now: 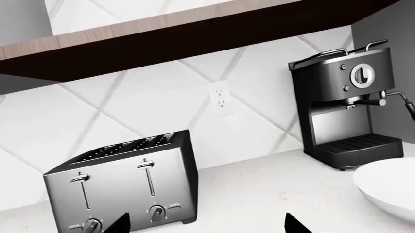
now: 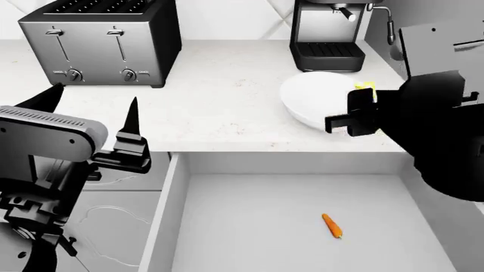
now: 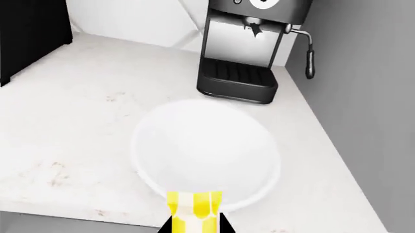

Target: Place the bar in the bowl and close the drawer.

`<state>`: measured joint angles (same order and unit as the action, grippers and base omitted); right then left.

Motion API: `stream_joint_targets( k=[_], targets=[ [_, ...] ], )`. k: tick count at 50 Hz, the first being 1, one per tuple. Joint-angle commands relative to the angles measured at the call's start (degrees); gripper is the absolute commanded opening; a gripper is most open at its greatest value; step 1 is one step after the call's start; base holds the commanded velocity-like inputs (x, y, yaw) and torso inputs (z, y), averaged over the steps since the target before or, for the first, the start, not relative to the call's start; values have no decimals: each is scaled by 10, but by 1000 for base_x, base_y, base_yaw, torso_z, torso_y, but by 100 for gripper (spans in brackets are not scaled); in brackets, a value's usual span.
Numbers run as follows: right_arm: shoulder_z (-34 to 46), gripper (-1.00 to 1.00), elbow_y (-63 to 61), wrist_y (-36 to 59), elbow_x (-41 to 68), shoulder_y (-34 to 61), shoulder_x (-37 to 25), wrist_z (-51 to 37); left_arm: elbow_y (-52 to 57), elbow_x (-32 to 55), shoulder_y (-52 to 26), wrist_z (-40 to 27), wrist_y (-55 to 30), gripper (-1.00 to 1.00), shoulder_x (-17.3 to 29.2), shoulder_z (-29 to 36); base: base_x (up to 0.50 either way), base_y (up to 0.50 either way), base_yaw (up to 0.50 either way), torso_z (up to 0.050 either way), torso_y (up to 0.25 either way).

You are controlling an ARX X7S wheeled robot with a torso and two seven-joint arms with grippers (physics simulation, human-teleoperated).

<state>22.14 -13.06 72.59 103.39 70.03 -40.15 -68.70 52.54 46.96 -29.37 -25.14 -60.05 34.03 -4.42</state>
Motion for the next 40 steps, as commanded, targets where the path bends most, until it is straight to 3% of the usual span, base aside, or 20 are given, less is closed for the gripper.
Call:
stream_joint_targets(
  k=[1,19,27,33,40],
  targets=[
    [57,-100,141,22,-110,144,63,85,3,11,-9,-8,-5,100,1,0,0,0,0,0,0],
    [228,-100,540,-133,-398,279,212,404,-1,21,-25,-15,-7,100,4,1,0,0,0,0,0],
    [296,-100,860,-266,-500,338,334,573,-14,8,-23,-9,9,100,3,10,0,0,0,0,0],
    [235,-100,880,-274,-552,309,341,574,-16,5,-18,-7,16,100,6,10,0,0,0,0,0],
    [106,-100,880,-265,-687,278,349,584,-8,21,-25,-15,6,100,11,1,0,0,0,0,0]
  ],
)
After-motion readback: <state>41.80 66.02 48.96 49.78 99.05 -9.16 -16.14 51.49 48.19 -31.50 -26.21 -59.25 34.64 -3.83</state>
